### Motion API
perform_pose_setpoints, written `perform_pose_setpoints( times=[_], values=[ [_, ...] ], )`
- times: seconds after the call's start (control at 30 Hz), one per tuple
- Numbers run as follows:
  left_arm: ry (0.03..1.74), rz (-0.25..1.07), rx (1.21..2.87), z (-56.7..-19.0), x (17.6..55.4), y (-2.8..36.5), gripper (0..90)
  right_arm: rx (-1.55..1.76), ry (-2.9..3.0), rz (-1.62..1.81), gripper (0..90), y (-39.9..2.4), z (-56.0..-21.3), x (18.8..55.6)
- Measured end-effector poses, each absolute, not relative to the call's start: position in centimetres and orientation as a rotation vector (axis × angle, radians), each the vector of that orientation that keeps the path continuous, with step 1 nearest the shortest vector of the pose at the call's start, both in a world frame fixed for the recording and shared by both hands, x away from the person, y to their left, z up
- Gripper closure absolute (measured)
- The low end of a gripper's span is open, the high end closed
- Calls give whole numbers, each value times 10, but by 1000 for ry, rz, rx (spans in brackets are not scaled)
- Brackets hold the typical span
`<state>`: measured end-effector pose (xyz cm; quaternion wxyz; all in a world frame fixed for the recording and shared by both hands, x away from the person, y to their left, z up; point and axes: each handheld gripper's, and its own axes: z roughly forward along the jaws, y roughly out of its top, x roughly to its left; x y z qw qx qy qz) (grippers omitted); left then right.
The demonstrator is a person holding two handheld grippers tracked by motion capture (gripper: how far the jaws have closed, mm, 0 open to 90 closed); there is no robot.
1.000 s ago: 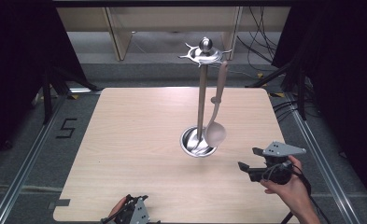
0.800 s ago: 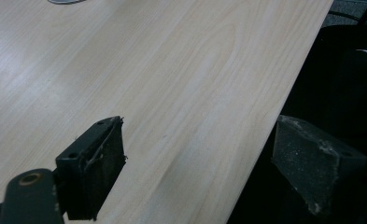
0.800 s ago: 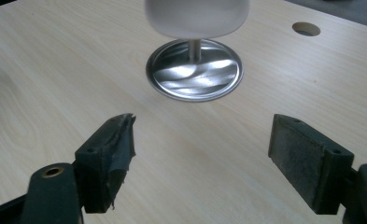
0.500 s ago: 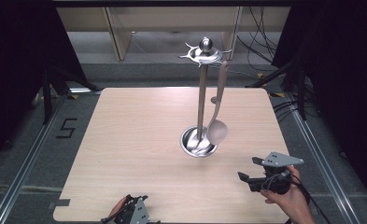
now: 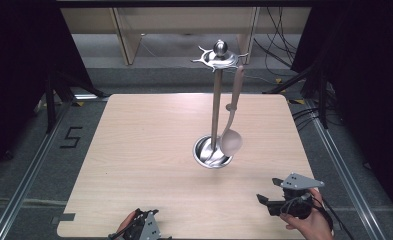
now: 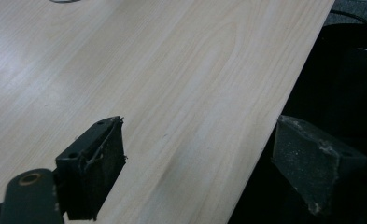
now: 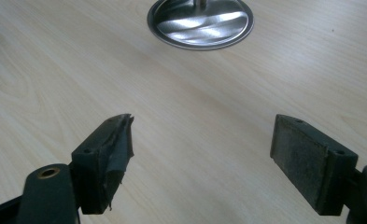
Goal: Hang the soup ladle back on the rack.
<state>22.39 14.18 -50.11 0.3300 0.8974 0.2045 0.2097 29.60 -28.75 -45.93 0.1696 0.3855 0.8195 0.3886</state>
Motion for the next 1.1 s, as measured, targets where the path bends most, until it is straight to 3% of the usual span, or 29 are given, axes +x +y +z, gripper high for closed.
perform_pose_setpoints(
  times=[1.1],
  values=[
    [533, 548, 2344, -501, 223, 141, 161, 1092, 2361, 1080, 194, -287, -482, 263]
  ],
)
